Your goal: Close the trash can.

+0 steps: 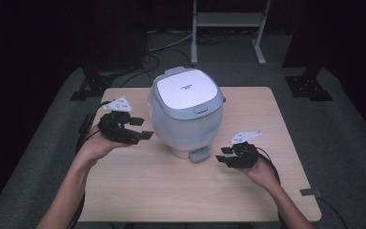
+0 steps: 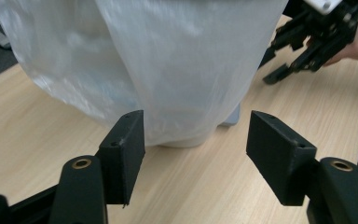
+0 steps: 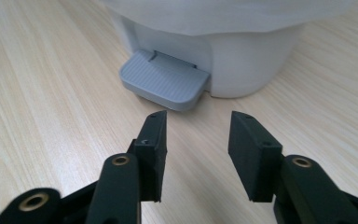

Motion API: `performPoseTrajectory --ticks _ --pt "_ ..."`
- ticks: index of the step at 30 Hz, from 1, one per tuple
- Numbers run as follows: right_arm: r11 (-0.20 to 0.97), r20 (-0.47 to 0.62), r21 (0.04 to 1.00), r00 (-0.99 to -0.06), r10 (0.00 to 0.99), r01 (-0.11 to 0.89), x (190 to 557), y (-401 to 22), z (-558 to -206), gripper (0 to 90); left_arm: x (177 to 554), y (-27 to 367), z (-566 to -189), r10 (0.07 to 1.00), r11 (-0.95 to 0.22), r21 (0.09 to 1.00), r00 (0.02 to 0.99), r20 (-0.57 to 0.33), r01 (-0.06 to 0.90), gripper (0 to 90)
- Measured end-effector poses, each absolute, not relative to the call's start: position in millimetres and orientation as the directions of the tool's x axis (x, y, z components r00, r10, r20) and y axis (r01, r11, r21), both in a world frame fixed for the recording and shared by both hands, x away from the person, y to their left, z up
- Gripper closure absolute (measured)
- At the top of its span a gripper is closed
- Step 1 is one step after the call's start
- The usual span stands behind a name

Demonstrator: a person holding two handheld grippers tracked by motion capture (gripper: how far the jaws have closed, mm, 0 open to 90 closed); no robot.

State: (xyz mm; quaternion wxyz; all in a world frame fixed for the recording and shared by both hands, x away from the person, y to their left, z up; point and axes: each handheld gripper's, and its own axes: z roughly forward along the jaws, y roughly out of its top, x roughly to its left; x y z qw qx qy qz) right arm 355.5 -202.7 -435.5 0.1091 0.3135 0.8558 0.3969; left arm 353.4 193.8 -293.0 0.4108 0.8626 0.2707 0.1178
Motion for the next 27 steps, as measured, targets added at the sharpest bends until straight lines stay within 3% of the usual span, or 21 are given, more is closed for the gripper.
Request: performPoseTrajectory --ticks 27 --pt "0.465 0.052 0.737 -0.727 0.684 0.49 344 -240 -438 36.7 328 226 -372 0.632 -0.477 0.775 0.774 -0.025 0.415 18.9"
